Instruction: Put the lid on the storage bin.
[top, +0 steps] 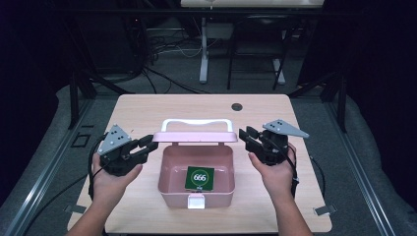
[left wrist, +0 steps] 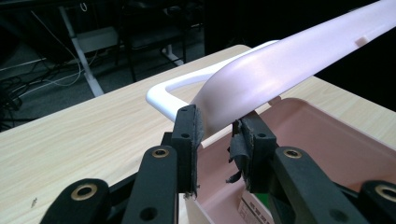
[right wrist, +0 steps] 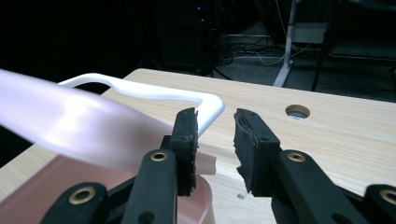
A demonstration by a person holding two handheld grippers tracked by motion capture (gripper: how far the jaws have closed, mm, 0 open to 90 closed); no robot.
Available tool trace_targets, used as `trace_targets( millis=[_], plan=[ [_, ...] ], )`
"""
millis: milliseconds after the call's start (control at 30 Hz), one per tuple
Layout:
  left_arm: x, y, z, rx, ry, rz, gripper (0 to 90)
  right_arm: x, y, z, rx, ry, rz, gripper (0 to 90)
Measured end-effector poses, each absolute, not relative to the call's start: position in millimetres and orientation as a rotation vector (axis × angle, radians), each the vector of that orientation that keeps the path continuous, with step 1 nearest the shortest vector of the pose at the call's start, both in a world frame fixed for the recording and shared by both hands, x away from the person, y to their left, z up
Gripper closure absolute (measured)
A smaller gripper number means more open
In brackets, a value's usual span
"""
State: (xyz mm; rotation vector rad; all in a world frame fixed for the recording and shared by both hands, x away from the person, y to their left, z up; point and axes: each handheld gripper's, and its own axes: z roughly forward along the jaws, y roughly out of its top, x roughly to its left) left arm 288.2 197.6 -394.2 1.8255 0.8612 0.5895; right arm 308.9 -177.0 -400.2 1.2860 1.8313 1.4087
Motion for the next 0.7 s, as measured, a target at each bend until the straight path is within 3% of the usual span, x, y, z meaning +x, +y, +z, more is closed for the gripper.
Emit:
trace_targets(
  millis=[533, 700],
  plan=[
    [278.0, 199.1, -394.3, 1.826, 0.846, 0.568, 69.5, 310.9, -179.2, -399.6, 1.298, 1.829, 1.421, 67.7],
    [276.6, 199.8, -396.6, 1.832, 0.847, 0.559, 67.1, 311.8, -180.8, -399.8, 1.298, 1.836, 1.438, 62.9]
  ],
)
